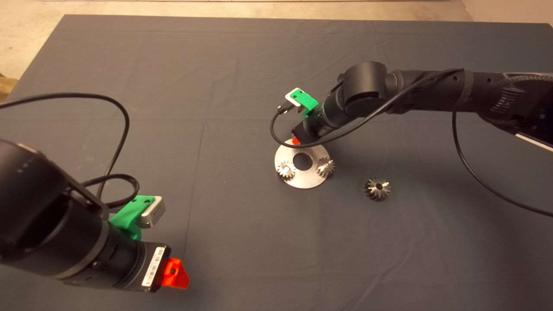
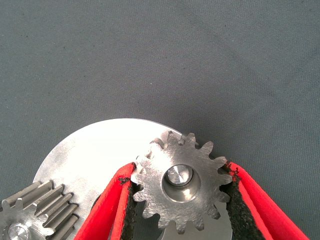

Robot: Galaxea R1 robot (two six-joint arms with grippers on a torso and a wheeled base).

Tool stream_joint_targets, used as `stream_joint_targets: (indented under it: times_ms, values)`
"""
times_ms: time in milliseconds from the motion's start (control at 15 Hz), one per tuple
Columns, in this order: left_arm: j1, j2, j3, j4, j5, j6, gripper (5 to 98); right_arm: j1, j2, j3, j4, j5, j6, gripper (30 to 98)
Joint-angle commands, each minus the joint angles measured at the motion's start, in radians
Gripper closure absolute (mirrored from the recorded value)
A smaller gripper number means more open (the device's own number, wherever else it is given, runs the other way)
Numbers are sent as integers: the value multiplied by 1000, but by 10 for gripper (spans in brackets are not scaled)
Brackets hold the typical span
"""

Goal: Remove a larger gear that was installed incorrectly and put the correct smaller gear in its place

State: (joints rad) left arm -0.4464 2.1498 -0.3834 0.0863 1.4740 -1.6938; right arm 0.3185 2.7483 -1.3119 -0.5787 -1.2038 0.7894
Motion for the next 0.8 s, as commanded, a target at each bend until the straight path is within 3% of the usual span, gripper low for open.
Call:
stream_joint_targets:
  times_ms: [0,400,667,733]
  values:
    - [-5,-3,14,-17,6,0,61,24,-2,14,10,3,-9,871]
    - [-5,-3,14,-17,6,0,61,25,-6,16,10,4,-13,851]
    - [-5,-3,14,-17,6,0,61,28,-8,27,11,3,-12,809]
    - [-5,-3,14,-17,6,0,61,34,-11,40,13,1,-12,761]
